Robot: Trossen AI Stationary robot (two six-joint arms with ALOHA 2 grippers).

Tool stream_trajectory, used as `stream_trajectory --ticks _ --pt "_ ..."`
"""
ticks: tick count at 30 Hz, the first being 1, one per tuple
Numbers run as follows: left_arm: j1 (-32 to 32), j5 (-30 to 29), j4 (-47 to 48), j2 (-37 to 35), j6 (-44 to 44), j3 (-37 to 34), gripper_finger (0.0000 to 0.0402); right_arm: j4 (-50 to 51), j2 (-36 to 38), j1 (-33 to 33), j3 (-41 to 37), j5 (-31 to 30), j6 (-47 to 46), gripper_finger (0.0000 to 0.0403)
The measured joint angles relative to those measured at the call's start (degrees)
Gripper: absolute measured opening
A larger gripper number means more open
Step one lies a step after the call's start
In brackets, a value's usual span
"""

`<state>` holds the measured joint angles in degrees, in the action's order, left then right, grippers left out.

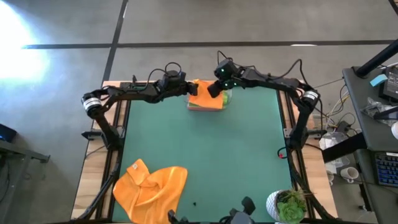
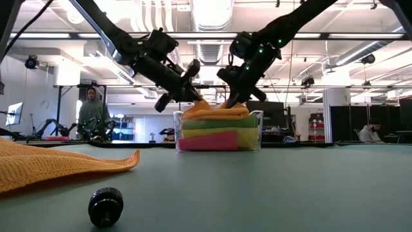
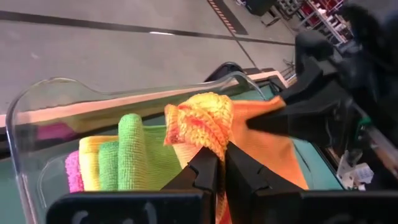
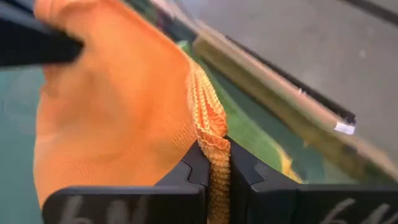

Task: Fold microfiber towels
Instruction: Put the top orange microfiber towel into the transparent bin

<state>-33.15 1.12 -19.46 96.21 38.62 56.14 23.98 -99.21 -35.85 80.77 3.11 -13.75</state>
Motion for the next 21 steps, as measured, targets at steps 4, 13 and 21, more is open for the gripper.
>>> stream_trajectory --ticks 4,13,21 --pt "-0.56 -0.2 -0.12 0.08 -0.03 0.22 0.0002 0.08 -0.73 -1.44 2.03 -0.09 2.11 0.0013" --pt "-1.27 -0.68 0.04 0.08 -3.74 0.08 0.0002 2.05 -4.48 -2.74 3.15 -0.11 4.29 0.0013" --pt "-1.29 -3.21 0.73 0.08 -5.11 -0.24 0.0002 1.77 -5.69 -2.8 3.15 -0.11 4.34 0.0013"
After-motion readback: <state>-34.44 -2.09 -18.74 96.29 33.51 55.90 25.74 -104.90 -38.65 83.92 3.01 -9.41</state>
